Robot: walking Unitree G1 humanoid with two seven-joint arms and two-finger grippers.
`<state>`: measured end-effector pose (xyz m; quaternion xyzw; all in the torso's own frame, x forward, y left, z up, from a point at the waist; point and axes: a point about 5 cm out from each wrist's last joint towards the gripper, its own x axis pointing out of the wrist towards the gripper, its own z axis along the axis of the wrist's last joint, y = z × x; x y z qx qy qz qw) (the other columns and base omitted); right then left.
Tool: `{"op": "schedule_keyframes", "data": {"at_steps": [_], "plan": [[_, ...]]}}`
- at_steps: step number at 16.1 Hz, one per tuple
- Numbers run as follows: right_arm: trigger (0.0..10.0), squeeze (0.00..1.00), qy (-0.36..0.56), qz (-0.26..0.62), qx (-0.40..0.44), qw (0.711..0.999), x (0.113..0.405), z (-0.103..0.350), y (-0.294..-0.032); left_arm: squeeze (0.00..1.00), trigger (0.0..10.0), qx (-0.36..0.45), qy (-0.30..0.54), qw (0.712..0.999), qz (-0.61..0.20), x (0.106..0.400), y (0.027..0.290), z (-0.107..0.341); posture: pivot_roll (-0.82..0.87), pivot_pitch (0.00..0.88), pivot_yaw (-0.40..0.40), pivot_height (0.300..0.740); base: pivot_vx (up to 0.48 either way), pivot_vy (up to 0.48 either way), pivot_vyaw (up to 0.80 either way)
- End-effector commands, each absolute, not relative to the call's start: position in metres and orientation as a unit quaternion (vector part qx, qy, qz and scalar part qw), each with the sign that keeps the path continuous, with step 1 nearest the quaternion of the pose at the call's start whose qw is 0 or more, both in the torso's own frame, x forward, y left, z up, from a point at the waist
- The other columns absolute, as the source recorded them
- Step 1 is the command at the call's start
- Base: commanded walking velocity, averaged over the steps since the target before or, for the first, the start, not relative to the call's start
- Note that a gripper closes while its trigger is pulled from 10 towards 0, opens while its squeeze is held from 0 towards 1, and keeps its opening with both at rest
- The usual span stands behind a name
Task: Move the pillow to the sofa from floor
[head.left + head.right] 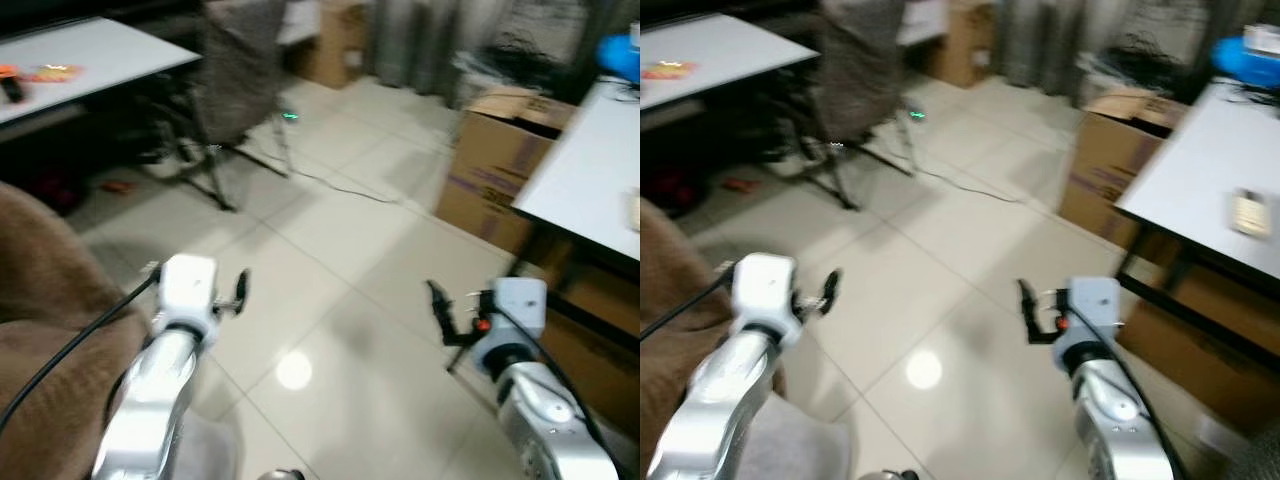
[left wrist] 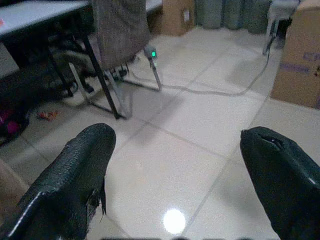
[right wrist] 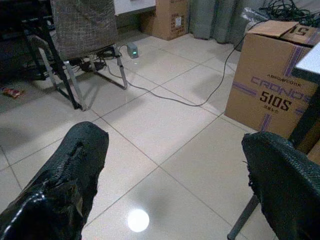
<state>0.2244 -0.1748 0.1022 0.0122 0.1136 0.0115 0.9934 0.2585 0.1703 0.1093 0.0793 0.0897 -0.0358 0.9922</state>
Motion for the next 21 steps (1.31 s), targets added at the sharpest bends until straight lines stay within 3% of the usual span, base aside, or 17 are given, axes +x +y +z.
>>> {"op": "schedule_keyframes", "data": {"at_steps": [1, 6, 13, 17, 21], "plan": [[10.0, 1.00, 0.105, 0.004, 0.019, 0.994, 0.227, 0.106, -0.174, 0.00, 10.0, 0.091, 0.087, 0.991, -0.038, 0.261, 0.171, 0.111, -0.09, 0.000, 0.019, 0.740, 0.000, 0.000, 0.80], [10.0, 1.00, 0.096, 0.017, 0.015, 0.995, 0.235, 0.108, -0.161, 0.00, 10.0, 0.076, 0.076, 0.994, -0.031, 0.257, 0.173, 0.114, -0.06, 0.000, 0.003, 0.740, 0.000, 0.000, 0.80], [10.0, 1.00, 0.098, 0.015, 0.000, 0.995, 0.233, 0.105, -0.169, 0.00, 10.0, 0.095, 0.052, 0.994, -0.021, 0.249, 0.171, 0.118, -0.03, 0.000, -0.039, 0.740, 0.000, 0.000, 0.80], [10.0, 1.00, 0.106, 0.022, 0.004, 0.994, 0.237, 0.102, -0.167, 0.00, 10.0, 0.092, 0.058, 0.994, -0.004, 0.244, 0.175, 0.117, -0.01, 0.000, -0.053, 0.740, 0.000, -0.336, 0.80], [10.0, 1.00, 0.104, 0.022, 0.010, 0.994, 0.237, 0.103, -0.164, 0.00, 10.0, 0.098, 0.050, 0.993, -0.033, 0.242, 0.170, 0.117, -0.01, 0.000, -0.042, 0.740, 0.000, 0.000, 0.80]]}}
